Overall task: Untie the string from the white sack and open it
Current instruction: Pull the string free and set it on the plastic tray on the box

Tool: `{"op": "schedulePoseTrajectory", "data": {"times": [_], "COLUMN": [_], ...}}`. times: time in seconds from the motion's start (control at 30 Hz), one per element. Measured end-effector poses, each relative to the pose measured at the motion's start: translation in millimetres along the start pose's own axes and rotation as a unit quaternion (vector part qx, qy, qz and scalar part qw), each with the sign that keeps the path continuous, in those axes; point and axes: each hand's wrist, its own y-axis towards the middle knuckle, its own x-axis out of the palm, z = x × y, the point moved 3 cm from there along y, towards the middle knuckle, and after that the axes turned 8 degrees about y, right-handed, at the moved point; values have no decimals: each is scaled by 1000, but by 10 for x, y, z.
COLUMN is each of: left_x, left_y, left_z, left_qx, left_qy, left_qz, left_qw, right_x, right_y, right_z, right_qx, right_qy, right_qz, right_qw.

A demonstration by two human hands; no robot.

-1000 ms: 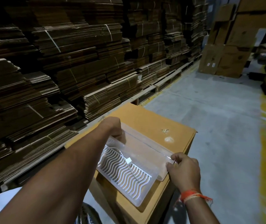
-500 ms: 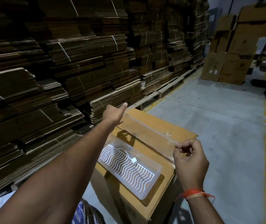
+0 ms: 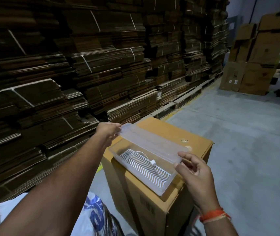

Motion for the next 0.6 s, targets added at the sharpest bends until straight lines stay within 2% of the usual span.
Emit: {"op": "schedulePoseTrajectory", "data": {"times": [0.1, 0.27, 0.6], "left_x": [-122, -225, -255], "left_y": [-38, -184, -119], "left_z": [-175, -334, -570], "left_qx": [-6, 3, 18], "left_qy": [-36, -67, -26], "left_qz": [21, -4, 14], "left_qw": [999, 998, 999], "right_x": [89, 182, 220], "right_y": [-138, -229, -331], "right_z": [-62, -6, 16], "right_qx": [-2, 4, 27], "right_qy": [3, -73, -186], "right_qz": [-29, -61, -69], "right_qw": [1000, 995, 980]}}
